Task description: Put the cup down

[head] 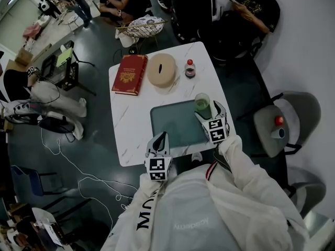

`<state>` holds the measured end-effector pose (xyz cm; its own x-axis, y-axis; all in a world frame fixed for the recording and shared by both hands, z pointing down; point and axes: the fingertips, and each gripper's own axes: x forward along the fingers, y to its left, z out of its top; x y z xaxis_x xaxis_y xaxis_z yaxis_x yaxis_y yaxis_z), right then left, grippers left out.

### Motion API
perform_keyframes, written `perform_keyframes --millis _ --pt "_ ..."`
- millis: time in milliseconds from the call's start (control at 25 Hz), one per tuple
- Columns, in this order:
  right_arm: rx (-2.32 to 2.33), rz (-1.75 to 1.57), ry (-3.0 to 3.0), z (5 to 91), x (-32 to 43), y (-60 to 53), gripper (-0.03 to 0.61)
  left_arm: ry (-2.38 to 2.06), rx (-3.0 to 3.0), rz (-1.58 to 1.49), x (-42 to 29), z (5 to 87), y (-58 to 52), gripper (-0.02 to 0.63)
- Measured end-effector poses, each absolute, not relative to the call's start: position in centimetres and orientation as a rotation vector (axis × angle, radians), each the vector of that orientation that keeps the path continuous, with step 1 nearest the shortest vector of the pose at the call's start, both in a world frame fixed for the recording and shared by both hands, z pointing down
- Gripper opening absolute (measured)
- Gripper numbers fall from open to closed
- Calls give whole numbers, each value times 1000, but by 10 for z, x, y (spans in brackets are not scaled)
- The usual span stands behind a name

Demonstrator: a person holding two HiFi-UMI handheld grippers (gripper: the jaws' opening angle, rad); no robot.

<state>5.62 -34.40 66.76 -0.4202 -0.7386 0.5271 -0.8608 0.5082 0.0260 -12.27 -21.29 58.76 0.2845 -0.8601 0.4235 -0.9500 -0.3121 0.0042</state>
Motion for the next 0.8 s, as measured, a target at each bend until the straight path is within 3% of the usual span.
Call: perform_keyframes --millis 800 --pt "1431 325 -2396 601 27 -237 433 -1577 2407 488 -140 579 -141 11"
